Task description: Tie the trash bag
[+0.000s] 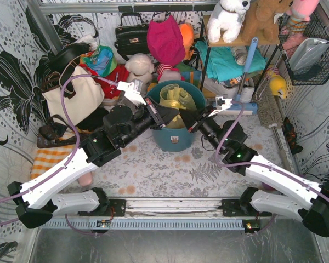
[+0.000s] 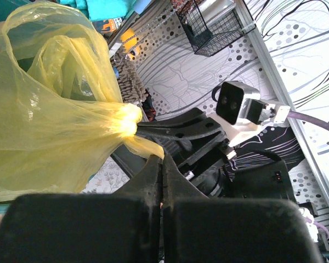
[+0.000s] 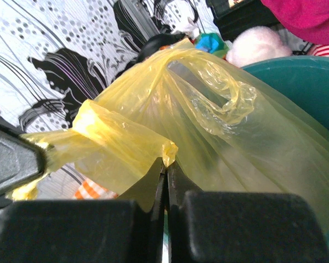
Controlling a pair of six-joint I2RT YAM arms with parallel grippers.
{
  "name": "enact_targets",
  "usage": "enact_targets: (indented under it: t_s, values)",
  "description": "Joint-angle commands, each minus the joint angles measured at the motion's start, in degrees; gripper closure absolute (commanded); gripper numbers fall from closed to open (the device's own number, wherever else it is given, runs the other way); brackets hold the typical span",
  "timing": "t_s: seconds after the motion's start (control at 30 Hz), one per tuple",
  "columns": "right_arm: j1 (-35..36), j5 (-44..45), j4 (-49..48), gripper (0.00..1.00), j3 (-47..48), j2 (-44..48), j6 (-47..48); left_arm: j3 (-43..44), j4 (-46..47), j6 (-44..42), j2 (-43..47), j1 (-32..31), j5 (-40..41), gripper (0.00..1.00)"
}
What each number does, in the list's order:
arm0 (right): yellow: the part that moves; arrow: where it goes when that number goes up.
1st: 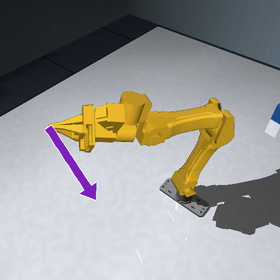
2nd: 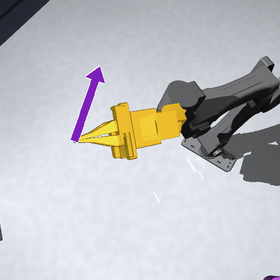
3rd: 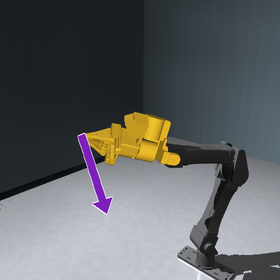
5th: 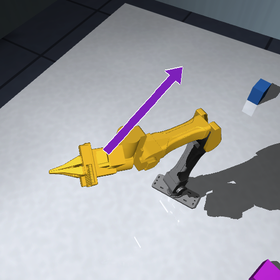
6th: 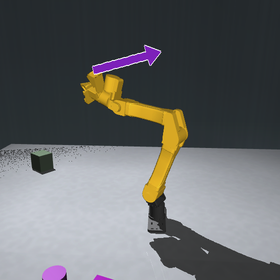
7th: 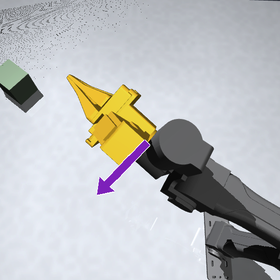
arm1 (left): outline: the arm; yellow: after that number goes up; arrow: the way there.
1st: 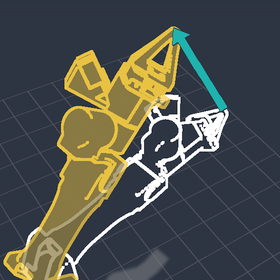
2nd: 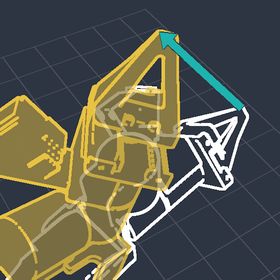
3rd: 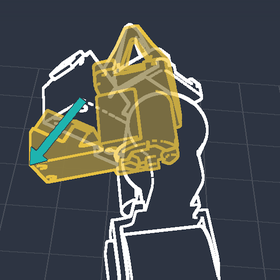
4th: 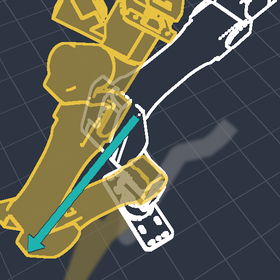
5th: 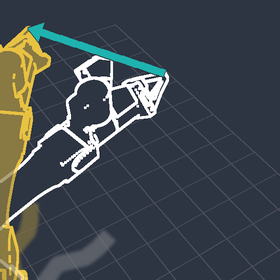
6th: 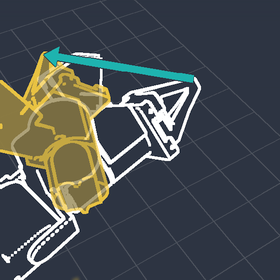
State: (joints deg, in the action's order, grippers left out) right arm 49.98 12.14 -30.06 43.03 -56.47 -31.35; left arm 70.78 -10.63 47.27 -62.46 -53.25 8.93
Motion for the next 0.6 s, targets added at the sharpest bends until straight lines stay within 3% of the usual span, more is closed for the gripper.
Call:
enact_targets:
  t_s: [0.0,0.33,0.57]
  values:
    - [0.3,0.8,-15.7,1.00,-1.2,-3.4,-3.5,1.8,2.9,-0.9,0.0,-0.1,-0.6,1.00]
    - [0.2,-0.6,-37.7,1.00,-2.8,-13.0,-3.2,0.5,2.1,-0.4,1.0,-0.1,0.0,1.00]
    - [0.2,-1.5,-48.0,1.00,-2.4,-20.1,-4.9,-0.7,1.1,0.2,2.5,-0.1,1.0,1.00]
